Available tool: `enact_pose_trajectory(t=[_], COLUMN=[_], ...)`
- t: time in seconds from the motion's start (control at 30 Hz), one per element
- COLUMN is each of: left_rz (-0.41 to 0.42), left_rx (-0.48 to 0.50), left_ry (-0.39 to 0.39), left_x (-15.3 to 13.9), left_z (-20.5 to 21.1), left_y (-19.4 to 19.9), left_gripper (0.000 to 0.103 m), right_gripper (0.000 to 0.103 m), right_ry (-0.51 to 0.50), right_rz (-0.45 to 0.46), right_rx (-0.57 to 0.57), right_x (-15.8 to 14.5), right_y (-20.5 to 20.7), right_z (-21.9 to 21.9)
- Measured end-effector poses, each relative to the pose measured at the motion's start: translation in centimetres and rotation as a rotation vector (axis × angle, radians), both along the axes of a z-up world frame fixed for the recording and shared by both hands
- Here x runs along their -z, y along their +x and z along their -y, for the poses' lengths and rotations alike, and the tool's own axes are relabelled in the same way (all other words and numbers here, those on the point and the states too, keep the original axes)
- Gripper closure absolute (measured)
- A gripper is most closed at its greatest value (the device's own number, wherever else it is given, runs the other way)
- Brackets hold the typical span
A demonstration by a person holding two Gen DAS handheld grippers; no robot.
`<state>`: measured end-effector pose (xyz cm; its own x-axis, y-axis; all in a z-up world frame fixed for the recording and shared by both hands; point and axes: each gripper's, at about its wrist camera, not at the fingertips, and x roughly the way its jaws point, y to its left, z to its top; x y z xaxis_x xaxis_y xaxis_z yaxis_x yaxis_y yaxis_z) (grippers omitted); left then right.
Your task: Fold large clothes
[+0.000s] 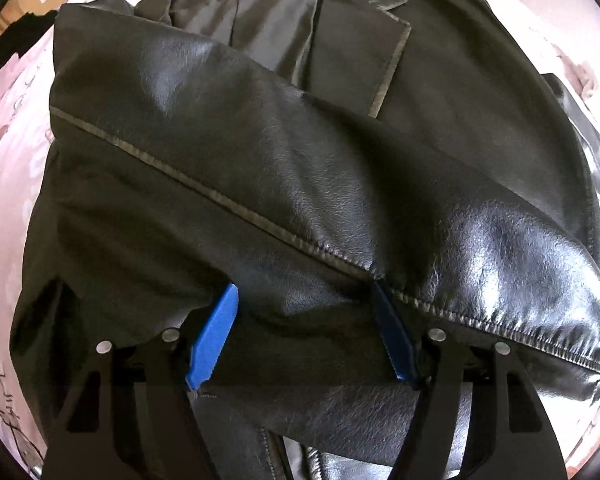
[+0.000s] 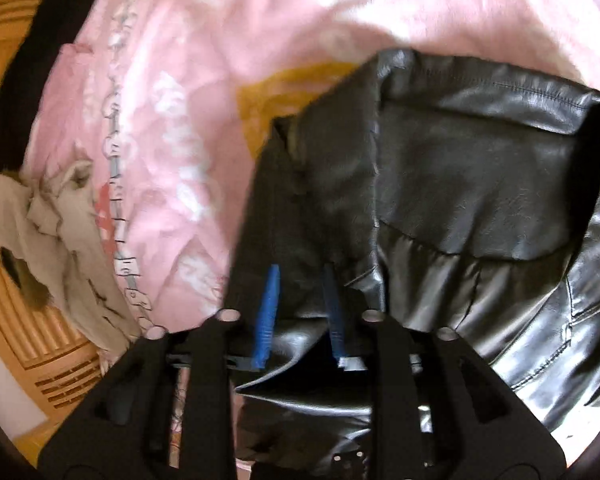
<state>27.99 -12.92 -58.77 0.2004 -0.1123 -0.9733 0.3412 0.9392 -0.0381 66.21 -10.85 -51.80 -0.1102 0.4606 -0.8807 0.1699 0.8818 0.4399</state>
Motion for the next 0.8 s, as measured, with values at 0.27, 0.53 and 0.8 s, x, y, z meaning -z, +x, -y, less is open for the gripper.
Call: enact_pose_trajectory(t=[0.27,0.53,0.8], left_rz=[0.001,-0.035,-0.071], left_rx=[0.007,0.021,0.098], left_ry=[-0.007,-0.046,-0.066], left_x=[-0.6,-0.5,-0.5], left_z=[-0.3,-1.3,-1.2], left_y=[0.4,1.0,-1.9], left_gripper=[0.038,0.038,0.037], right_gripper=[0.051,0.063,0.059], right_ry=[-0.148,-0.432,-0.468], right_rz=[0.146,0.127,0.270], right_rx=[-0.326,-0.430,-0.410], right_x=[-1.3,3.6,4.8], right_y=[-3.6,-5.0,-5.0], right_z=[-6.5,-3.6,-3.7])
